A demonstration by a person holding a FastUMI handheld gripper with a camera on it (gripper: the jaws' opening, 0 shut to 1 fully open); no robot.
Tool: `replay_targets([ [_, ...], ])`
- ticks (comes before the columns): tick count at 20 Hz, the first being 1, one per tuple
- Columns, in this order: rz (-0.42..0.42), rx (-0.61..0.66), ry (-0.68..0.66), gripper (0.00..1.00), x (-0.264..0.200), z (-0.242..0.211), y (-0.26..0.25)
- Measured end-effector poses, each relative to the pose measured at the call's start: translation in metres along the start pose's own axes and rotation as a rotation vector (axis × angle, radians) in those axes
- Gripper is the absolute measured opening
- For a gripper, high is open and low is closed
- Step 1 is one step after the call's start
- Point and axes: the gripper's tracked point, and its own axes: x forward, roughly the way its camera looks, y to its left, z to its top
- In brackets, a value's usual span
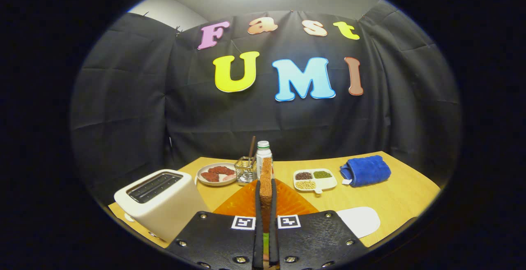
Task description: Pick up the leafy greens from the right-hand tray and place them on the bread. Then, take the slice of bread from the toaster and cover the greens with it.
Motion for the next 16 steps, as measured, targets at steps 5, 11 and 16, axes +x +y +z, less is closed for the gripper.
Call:
replay_targets([
  [5, -0.073, -0.056, 0.061, 0.05, 0.006, -0.036, -0.031],
  [11, -0.113, -0.113, 0.097, 0.06, 0.012, -0.058, -0.041],
  [16, -0.087, -0.148, 0.122, 0.05, 0.017, -0.075, -0.024],
])
